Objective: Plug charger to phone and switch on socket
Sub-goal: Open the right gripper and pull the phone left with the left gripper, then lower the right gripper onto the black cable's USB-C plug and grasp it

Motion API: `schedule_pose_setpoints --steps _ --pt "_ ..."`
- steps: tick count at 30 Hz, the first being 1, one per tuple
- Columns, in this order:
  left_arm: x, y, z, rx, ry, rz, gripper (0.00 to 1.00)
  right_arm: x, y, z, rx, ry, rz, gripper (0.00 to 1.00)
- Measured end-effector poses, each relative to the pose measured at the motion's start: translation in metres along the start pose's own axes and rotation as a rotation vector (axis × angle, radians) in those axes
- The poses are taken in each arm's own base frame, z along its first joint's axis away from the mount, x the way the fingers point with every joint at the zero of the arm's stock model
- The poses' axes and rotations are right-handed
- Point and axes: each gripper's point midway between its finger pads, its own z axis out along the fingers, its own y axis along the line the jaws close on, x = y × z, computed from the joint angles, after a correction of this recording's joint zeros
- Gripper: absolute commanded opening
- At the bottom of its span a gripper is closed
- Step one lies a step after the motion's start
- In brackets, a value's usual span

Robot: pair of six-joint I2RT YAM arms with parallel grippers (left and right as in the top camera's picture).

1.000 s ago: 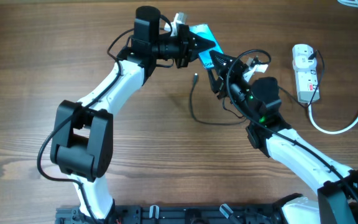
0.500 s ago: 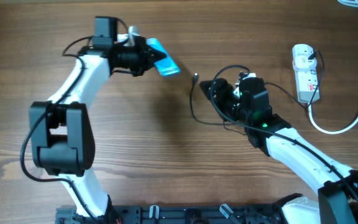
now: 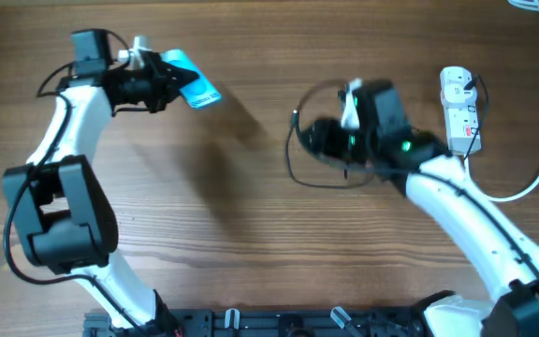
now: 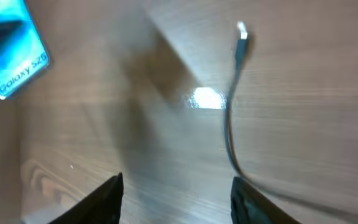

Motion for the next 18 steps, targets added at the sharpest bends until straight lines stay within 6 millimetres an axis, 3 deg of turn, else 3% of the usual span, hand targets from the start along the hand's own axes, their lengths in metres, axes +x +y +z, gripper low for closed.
schedule_pose_setpoints --steps 4,6,9,18 --pt "0.001 -0.008 -0.007 0.038 0.009 0.007 0.04 -0.055 0.037 -0.01 0.03 -0.021 -0.091 0.47" --pt "0.003 -0.01 -0.006 0.044 0.017 0.011 0.04 -0.066 0.04 -0.002 0.06 0.017 -0.107 0.4" --pt "0.005 -0.012 -0.004 0.049 0.027 0.014 0.04 -0.08 0.037 0.022 0.112 0.084 -0.118 0.37" --pt "0.009 -0.014 0.0 0.051 0.04 0.018 0.04 -0.063 -0.011 0.094 0.209 0.222 -0.088 0.37"
